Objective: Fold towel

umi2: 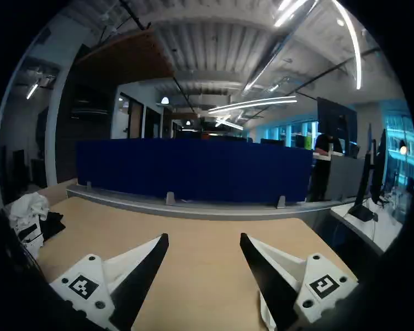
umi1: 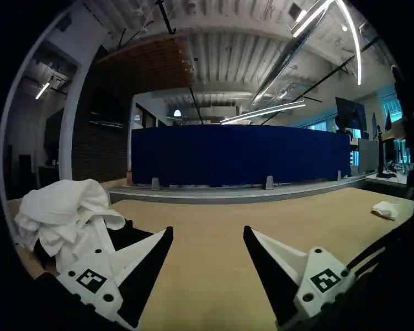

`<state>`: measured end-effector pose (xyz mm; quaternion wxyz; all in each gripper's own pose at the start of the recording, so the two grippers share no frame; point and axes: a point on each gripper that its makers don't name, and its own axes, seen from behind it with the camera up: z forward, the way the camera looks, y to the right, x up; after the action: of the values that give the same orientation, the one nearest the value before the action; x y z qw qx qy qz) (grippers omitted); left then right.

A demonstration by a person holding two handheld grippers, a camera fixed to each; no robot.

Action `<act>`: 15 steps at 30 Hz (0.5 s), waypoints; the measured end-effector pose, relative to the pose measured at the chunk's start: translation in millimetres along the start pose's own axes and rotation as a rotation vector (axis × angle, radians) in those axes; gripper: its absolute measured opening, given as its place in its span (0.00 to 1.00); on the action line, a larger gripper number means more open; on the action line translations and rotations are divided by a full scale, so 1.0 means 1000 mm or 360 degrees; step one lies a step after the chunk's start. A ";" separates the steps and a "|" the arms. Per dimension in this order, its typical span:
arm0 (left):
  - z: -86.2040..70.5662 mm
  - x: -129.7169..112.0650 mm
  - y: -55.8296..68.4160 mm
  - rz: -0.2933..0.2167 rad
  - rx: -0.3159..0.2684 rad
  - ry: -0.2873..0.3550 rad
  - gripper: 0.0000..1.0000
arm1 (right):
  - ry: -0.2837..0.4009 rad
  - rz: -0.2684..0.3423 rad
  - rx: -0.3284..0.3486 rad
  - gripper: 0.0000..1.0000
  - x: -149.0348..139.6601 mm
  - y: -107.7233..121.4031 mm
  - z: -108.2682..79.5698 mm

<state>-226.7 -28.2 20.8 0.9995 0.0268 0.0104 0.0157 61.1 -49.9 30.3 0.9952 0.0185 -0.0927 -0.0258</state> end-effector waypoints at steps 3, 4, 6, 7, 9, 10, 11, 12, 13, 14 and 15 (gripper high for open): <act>0.000 0.000 0.000 0.0000 0.0000 0.0000 0.94 | 0.0018 0.0036 -0.0016 1.00 0.000 0.007 0.000; 0.000 0.000 0.000 0.0000 0.0000 0.0000 0.94 | 0.0025 0.0045 -0.0021 1.00 -0.001 0.009 0.000; 0.000 -0.001 -0.001 0.0000 0.0000 0.0000 0.94 | 0.0040 0.0061 -0.0028 1.00 -0.004 0.014 0.000; 0.000 -0.001 -0.001 0.0000 0.0000 0.0000 0.94 | 0.0046 0.0065 -0.0030 1.00 -0.006 0.016 -0.001; 0.000 -0.001 -0.001 0.0000 0.0000 0.0000 0.94 | 0.0056 0.0077 -0.0034 1.00 -0.012 0.021 -0.001; 0.000 -0.001 -0.001 0.0000 0.0000 0.0000 0.94 | 0.0060 0.0084 -0.0037 1.00 -0.015 0.023 -0.002; 0.000 -0.001 -0.001 0.0001 0.0000 0.0000 0.94 | 0.0064 0.0090 -0.0040 1.00 -0.019 0.026 -0.003; 0.000 -0.001 -0.001 0.0001 0.0000 0.0000 0.94 | 0.0069 0.0099 -0.0039 1.00 -0.024 0.027 -0.004; 0.000 -0.001 -0.001 0.0001 0.0000 0.0000 0.94 | 0.0073 0.0106 -0.0037 1.00 -0.029 0.029 -0.004; 0.000 -0.001 -0.001 0.0001 0.0000 0.0000 0.94 | 0.0077 0.0114 -0.0034 1.00 -0.033 0.030 -0.005; 0.000 -0.001 -0.001 0.0001 0.0000 0.0000 0.94 | 0.0079 0.0124 -0.0029 1.00 -0.040 0.030 -0.005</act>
<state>-227.6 -29.3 21.0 0.9995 0.0268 0.0103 0.0159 24.4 -17.3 19.2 0.9976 0.0065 -0.0683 0.0126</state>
